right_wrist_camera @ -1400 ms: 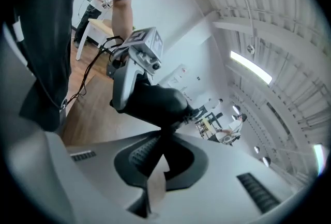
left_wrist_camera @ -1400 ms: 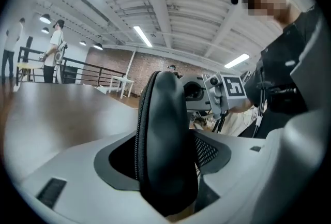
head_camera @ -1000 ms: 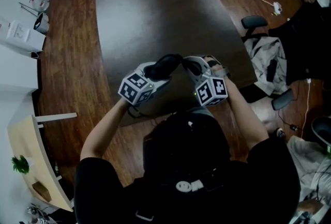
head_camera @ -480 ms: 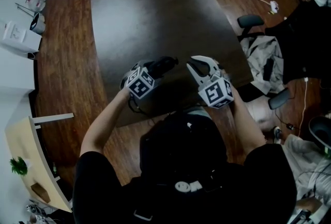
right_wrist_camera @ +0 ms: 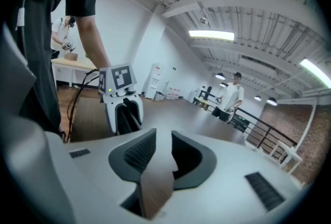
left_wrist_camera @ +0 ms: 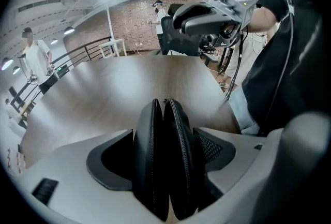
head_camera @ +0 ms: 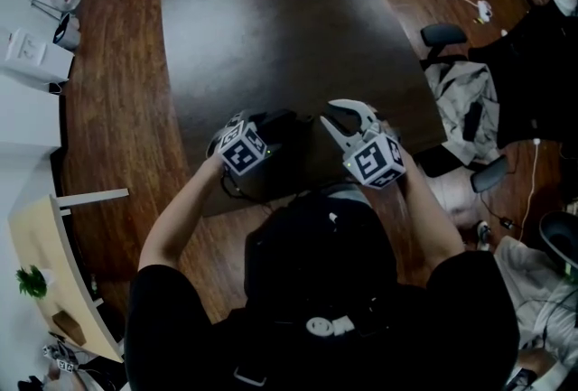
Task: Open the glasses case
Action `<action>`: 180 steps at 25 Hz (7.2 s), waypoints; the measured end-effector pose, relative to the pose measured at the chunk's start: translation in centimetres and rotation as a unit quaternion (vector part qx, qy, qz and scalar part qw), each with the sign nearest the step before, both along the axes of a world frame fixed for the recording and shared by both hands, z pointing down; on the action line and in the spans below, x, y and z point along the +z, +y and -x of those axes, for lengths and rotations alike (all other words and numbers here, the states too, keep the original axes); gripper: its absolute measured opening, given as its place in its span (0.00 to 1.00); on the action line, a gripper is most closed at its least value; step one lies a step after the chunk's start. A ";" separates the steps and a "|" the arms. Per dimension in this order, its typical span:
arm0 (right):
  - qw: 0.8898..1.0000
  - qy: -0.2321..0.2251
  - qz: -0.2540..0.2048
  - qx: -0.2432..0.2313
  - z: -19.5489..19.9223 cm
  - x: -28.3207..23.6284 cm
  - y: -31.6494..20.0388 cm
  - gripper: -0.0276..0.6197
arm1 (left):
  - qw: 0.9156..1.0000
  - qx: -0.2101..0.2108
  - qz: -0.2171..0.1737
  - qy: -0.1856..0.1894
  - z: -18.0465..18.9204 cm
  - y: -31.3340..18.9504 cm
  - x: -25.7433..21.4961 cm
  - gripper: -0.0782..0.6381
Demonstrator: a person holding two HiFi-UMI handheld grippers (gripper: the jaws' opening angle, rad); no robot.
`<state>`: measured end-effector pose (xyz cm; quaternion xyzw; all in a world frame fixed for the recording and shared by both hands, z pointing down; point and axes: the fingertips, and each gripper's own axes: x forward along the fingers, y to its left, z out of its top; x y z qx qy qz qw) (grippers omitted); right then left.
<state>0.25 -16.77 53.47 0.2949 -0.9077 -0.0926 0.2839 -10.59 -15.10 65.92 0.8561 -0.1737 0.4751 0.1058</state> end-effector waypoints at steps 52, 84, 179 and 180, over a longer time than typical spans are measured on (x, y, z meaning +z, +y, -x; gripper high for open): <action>0.803 -0.146 0.467 0.341 0.4 16.7 -0.6 0.14 | 0.913 -0.408 0.029 -0.004 4.7 -5.6 3.8 0.20; 0.965 0.119 0.220 0.083 2.7 14.2 -3.3 0.08 | 0.984 -0.151 -0.087 0.022 -0.4 -8.4 3.5 0.18; 0.937 -0.284 0.153 0.131 -5.8 -11.1 50.0 0.08 | 0.807 -0.512 -0.115 0.270 -6.3 48.3 -21.4 0.11; 0.938 -0.281 0.152 0.131 -6.1 -10.8 49.9 0.08 | 0.806 -0.515 -0.113 0.270 -6.6 48.3 -21.2 0.11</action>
